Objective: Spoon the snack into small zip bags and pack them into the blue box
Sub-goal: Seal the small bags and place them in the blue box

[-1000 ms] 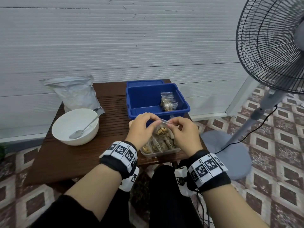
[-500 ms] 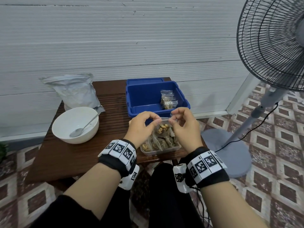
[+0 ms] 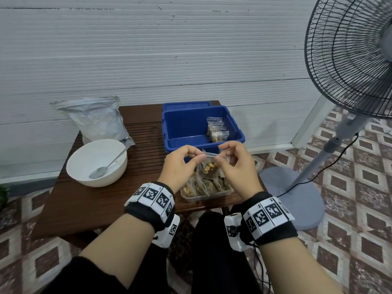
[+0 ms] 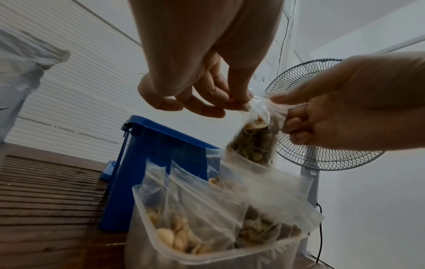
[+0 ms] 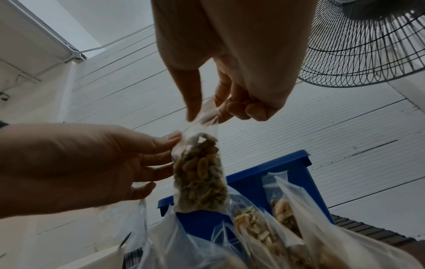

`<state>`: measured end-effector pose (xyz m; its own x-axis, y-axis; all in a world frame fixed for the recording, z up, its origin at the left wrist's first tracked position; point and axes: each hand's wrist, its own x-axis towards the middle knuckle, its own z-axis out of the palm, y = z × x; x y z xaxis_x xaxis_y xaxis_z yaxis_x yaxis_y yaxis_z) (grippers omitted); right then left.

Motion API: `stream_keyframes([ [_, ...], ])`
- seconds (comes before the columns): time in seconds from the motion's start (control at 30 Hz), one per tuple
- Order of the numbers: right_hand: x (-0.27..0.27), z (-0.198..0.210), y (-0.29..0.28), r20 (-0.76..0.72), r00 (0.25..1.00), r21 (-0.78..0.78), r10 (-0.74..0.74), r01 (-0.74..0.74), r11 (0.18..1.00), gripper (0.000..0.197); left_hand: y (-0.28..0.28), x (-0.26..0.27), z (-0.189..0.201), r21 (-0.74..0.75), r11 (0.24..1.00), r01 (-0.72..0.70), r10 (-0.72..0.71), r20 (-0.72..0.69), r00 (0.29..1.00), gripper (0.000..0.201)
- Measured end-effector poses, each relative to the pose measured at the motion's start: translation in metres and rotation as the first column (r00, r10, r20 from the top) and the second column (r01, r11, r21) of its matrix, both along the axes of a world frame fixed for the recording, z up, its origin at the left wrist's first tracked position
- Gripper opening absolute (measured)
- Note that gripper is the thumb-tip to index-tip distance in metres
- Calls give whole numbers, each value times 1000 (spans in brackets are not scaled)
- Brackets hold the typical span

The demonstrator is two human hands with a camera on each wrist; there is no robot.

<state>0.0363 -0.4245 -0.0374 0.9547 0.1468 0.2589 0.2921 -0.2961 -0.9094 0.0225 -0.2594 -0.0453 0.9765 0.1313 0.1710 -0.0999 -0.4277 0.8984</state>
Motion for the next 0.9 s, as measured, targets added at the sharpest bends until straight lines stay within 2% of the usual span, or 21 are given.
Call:
stream_keyframes([
  [0.13,4,0,-1,10,1000,-169,-11,12,986,11,0,0,3,20,1000,16,-17,11,1000,11],
  [0.23,6,-1,1,90,996,-255,-4,27,967,11,-1,0,7,19,999,42,-42,18,999,13],
  [0.33,7,-1,1,142,990,-260,-23,60,964,10,-1,2,10,-1,998,58,-58,17,998,15],
  [0.4,7,0,1,134,991,-251,-11,44,967,4,0,3,11,-15,998,56,-56,13,998,15],
  [0.6,9,2,-1,141,990,-240,25,10,971,6,0,5,14,-12,996,91,-91,1,996,19],
  [0.8,11,2,0,80,996,-174,33,-19,985,7,2,8,11,14,997,75,-74,-16,997,20],
  [0.9,13,5,-1,89,993,-239,76,-53,970,9,4,10,5,50,996,79,-76,-50,996,16],
])
